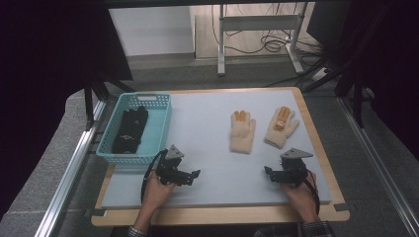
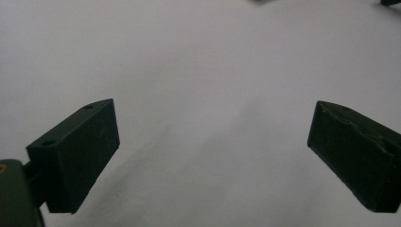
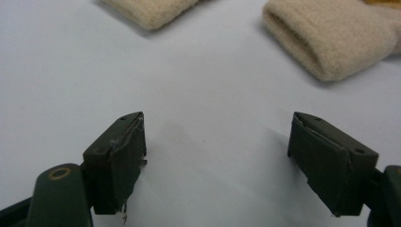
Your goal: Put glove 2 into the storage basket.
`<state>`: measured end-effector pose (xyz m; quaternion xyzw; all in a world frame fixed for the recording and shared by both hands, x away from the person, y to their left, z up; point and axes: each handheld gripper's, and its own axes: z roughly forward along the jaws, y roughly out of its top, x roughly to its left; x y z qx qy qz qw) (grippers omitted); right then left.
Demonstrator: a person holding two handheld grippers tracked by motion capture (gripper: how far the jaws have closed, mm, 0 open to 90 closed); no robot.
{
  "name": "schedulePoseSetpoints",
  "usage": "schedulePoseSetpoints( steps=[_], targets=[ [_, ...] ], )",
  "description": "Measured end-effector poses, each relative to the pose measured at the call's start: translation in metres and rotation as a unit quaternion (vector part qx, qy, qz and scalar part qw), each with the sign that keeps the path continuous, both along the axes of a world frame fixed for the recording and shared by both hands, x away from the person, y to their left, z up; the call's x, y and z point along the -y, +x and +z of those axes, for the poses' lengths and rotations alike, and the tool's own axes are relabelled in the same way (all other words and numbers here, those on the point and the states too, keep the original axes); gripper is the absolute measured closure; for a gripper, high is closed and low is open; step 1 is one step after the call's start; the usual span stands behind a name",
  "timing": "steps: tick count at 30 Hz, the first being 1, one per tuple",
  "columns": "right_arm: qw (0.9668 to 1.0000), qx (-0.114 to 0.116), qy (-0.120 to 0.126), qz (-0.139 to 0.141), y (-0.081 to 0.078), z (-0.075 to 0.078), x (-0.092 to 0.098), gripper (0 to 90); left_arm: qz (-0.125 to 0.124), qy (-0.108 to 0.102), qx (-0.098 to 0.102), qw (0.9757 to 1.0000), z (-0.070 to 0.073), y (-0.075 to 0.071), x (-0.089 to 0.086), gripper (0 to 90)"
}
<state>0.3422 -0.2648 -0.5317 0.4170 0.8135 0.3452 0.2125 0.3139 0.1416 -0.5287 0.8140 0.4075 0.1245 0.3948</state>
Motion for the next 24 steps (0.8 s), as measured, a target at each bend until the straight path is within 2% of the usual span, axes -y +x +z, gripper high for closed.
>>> schedulePoseSetpoints(
  steps=[7,11,13,24],
  targets=[
    [1.0000,-0.001,0.001,0.000,0.000,0.000,0.000,19.2,0.012,0.032,-0.010,0.9994,-0.019,-0.004,0.001,5.2],
    [1.0000,-0.002,0.002,0.001,0.000,0.000,0.000,18.2,0.017,0.038,-0.005,0.9991,-0.019,-0.007,0.001,5.4],
    [0.9999,-0.006,-0.001,0.008,0.001,0.000,-0.001,14.6,0.018,0.054,-0.002,0.9984,-0.020,-0.008,0.001,5.5],
    [0.9999,-0.009,0.000,0.011,0.001,0.000,-0.001,13.2,0.021,0.051,-0.003,0.9985,-0.021,-0.009,0.001,4.9]
  ],
)
